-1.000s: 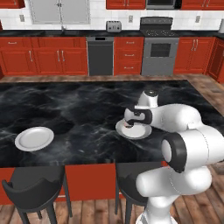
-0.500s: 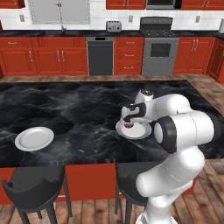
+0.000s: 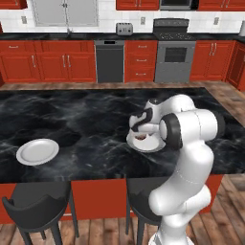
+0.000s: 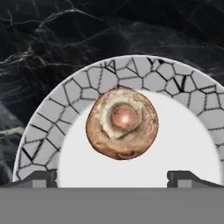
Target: Transport the fish and mushroom to the fridge. Place the fish on the rack containing meat and place the mushroom on the rack containing the vegetable, ensuring meats and vegetables are on different racks.
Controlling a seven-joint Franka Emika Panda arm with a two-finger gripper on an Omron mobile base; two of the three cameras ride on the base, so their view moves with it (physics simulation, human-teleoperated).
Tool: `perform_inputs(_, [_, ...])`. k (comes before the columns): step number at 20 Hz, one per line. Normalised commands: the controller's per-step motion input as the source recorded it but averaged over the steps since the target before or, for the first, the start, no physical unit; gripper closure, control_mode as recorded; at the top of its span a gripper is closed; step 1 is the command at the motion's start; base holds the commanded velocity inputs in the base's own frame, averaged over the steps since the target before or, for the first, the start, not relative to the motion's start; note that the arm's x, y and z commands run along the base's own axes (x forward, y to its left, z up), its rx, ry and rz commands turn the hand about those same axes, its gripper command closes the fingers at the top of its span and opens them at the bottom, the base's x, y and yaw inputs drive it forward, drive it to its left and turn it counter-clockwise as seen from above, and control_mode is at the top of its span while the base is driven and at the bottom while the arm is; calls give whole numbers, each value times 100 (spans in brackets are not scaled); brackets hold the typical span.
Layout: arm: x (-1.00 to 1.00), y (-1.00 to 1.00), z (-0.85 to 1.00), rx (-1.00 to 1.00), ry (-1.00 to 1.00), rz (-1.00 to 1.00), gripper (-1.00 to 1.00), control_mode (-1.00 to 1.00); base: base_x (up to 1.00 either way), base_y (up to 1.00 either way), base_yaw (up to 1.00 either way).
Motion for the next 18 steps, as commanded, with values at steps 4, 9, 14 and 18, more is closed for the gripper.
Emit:
perform_inputs(4, [42, 0, -26, 0, 5, 2, -100, -100, 0, 0, 0])
perform_inputs(9, [38, 0, -17, 0, 10, 0, -100, -100, 0, 0, 0])
perform_inputs(14, [7, 0, -8, 0, 13, 0, -100, -100, 0, 0, 0])
perform_inputs(18, [-9, 0, -11, 0, 16, 0, -100, -100, 0, 0, 0])
